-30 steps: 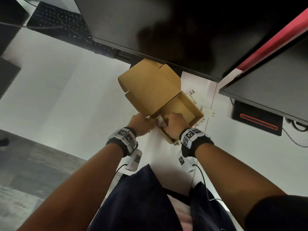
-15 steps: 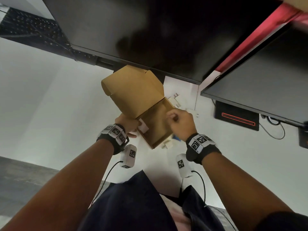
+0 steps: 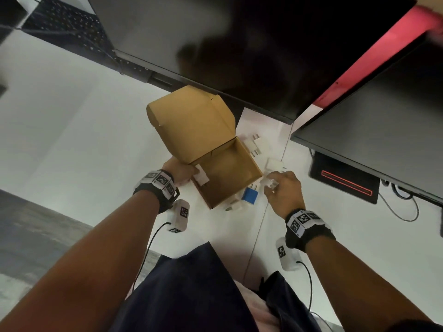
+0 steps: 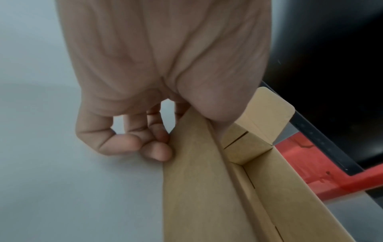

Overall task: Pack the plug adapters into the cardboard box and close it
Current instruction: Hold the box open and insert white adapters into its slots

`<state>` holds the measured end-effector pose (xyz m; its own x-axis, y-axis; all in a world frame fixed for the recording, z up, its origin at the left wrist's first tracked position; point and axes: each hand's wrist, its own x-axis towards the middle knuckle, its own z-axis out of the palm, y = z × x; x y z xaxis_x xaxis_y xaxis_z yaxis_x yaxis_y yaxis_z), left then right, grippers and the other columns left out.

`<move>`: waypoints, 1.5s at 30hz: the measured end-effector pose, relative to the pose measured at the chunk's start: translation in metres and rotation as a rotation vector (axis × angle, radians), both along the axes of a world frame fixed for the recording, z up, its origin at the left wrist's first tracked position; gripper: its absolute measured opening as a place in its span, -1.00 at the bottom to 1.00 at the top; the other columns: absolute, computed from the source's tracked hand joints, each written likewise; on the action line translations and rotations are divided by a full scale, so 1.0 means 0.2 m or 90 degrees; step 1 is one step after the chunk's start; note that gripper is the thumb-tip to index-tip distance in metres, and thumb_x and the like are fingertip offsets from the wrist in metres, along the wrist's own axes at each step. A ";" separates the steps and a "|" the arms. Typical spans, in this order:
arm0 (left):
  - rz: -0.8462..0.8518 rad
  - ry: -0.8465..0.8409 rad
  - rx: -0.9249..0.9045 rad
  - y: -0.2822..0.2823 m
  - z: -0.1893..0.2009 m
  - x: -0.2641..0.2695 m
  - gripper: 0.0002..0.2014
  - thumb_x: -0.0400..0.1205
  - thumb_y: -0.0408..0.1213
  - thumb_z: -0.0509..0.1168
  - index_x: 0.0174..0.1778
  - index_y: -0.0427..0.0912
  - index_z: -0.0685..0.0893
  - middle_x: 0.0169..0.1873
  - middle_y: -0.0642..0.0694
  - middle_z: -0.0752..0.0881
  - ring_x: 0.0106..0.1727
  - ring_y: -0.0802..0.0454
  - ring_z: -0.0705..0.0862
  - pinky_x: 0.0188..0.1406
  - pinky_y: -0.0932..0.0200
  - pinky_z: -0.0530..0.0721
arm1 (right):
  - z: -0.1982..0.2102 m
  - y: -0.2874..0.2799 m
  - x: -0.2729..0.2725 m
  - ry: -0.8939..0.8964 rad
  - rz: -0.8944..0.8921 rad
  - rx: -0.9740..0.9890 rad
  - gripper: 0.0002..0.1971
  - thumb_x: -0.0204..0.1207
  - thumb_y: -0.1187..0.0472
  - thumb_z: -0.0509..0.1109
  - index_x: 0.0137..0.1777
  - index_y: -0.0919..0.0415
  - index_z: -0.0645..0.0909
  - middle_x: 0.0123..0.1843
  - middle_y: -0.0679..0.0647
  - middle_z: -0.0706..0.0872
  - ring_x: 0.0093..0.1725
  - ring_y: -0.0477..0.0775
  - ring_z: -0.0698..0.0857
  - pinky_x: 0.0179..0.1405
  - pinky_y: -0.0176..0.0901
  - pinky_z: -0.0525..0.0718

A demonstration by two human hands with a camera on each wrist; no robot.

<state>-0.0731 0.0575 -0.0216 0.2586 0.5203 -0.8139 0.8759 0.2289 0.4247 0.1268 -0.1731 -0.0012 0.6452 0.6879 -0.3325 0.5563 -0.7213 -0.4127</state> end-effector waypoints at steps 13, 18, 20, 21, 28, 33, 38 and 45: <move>0.059 -0.039 -0.064 0.00 0.01 0.00 -0.85 0.71 -0.38 0.42 -0.09 -0.15 0.57 -0.24 -0.18 0.59 -0.21 -0.12 0.60 -0.11 -0.03 0.62 | 0.12 0.35 -0.23 0.009 0.202 0.112 -0.69 0.46 0.16 0.53 -0.24 0.11 0.38 -0.27 0.01 0.52 -0.13 0.11 0.47 -0.32 -0.09 0.42; 0.045 -0.042 -0.098 0.02 0.03 -0.02 -0.89 0.67 -0.46 0.40 -0.02 -0.20 0.62 -0.12 -0.27 0.63 -0.10 -0.17 0.66 0.13 -0.12 0.78 | 0.05 0.47 -0.33 0.014 0.217 -0.003 -0.66 0.52 0.18 0.56 -0.17 0.07 0.38 -0.16 0.10 0.62 -0.13 0.14 0.64 -0.17 0.03 0.70; 0.029 -0.041 -0.115 0.03 0.01 -0.02 -0.87 0.63 -0.50 0.39 0.02 -0.21 0.66 -0.08 -0.29 0.68 -0.06 -0.18 0.69 0.36 -0.26 0.76 | 0.01 0.50 -0.36 0.027 0.197 -0.014 -0.74 0.51 0.19 0.58 -0.15 0.18 0.50 -0.07 0.17 0.72 -0.06 0.18 0.71 -0.07 0.07 0.77; 0.028 -0.045 -0.116 0.04 0.01 -0.02 -0.86 0.62 -0.50 0.38 0.03 -0.22 0.67 -0.07 -0.29 0.68 -0.05 -0.18 0.69 0.37 -0.27 0.76 | -0.01 0.51 -0.38 0.039 0.183 -0.011 -0.81 0.51 0.22 0.57 -0.09 0.23 0.59 -0.03 0.18 0.75 -0.03 0.19 0.74 -0.04 0.07 0.78; 0.079 -0.053 -0.071 0.02 0.00 -0.03 -0.83 0.57 -0.14 0.51 -0.15 -0.15 0.69 -0.40 -0.15 0.73 -0.31 -0.10 0.68 -0.11 -0.01 0.75 | -0.03 0.53 -0.40 0.134 0.194 0.022 -0.60 0.58 0.28 0.48 0.42 0.27 0.66 0.30 0.16 0.75 0.25 0.16 0.72 0.20 -0.12 0.69; 0.043 -0.015 0.015 0.01 -0.03 0.04 -0.58 0.47 0.15 0.57 -0.17 -0.16 0.67 -0.45 -0.11 0.73 -0.47 -0.11 0.66 -0.39 0.11 0.67 | 0.02 0.49 -0.33 0.134 0.251 0.007 -0.59 0.60 0.24 0.43 0.45 0.14 0.63 0.32 0.08 0.74 0.28 0.11 0.68 0.28 -0.08 0.65; 0.052 0.002 0.047 0.01 -0.05 0.03 -0.67 0.55 0.07 0.55 -0.18 -0.13 0.69 -0.44 -0.09 0.77 -0.51 -0.08 0.70 -0.48 0.18 0.68 | 0.15 0.47 -0.13 0.055 0.118 0.225 -0.91 0.59 0.26 0.41 -0.05 0.15 0.76 -0.17 -0.04 0.79 -0.21 -0.15 0.70 -0.12 -0.45 0.63; 0.085 -0.016 0.063 -0.01 -0.03 0.02 -0.56 0.51 0.15 0.59 -0.24 -0.07 0.54 -0.53 -0.04 0.66 -0.62 -0.03 0.59 -0.56 0.23 0.50 | 0.07 0.51 0.24 -0.059 0.137 -0.140 -0.38 0.49 0.41 0.39 0.55 0.01 0.48 0.46 0.25 0.46 0.40 0.36 0.52 0.24 0.23 0.71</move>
